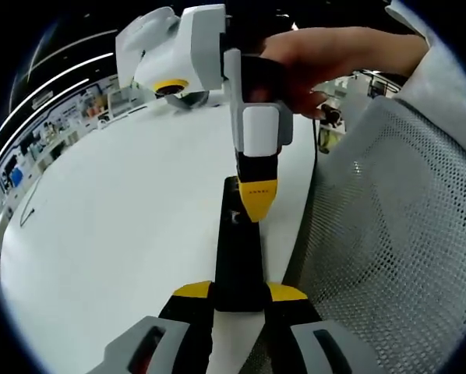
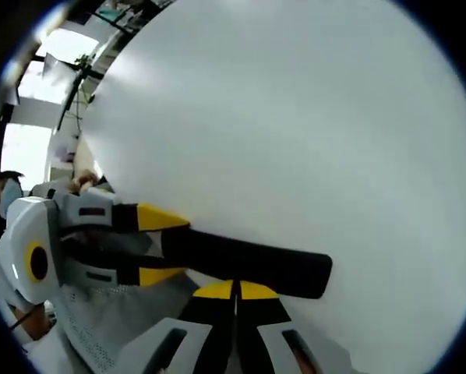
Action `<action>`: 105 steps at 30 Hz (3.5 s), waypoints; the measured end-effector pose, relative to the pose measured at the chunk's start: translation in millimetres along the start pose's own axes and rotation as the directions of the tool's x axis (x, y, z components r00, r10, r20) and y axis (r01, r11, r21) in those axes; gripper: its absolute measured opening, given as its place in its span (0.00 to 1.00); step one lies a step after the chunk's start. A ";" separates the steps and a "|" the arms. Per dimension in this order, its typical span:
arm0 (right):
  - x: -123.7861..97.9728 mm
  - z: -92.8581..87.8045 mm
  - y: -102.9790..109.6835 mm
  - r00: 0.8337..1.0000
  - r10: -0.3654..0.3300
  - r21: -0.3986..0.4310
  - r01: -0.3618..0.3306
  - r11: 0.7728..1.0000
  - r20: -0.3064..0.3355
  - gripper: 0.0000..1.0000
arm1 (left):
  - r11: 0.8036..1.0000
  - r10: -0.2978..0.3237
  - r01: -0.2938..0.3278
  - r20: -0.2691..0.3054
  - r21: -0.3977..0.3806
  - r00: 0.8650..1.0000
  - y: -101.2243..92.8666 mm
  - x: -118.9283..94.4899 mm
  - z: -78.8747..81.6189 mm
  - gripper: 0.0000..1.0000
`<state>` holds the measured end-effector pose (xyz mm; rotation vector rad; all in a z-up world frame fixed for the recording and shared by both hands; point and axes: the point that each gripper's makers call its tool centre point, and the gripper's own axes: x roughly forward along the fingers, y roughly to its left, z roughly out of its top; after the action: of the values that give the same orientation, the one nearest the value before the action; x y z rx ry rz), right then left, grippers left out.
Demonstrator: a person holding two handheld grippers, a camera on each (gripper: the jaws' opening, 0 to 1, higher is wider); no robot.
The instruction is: Press the specified remote control buttons in sequence, fully releasing each button before pressing the next.
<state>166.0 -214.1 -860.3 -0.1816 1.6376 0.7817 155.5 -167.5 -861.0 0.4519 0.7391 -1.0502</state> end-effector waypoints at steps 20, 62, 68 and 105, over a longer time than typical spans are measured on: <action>-2.3 -0.6 0.1 1.000 0.008 0.003 -0.008 1.000 -0.009 0.00 | 1.000 -0.002 0.002 0.003 0.001 1.000 0.2 0.6 -0.1 0.24; -0.7 24.2 16.1 0.984 0.093 -0.027 -0.090 0.996 0.155 0.00 | 1.000 0.002 -0.002 0.007 -0.001 1.000 0.7 0.9 0.5 0.24; -3.2 21.2 9.4 0.985 0.086 -0.003 -0.086 0.996 0.147 0.00 | 1.000 0.002 -0.002 0.007 -0.001 1.000 0.9 1.2 0.5 0.24; 2.5 19.5 21.2 0.987 0.013 -0.171 0.015 0.985 0.159 0.00 | 1.000 0.001 -0.001 0.008 0.000 1.000 0.6 1.0 0.7 0.24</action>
<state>170.2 -186.0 -854.8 -0.2363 1.4194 0.9144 156.6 -168.3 -861.2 0.4477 0.7311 -1.0502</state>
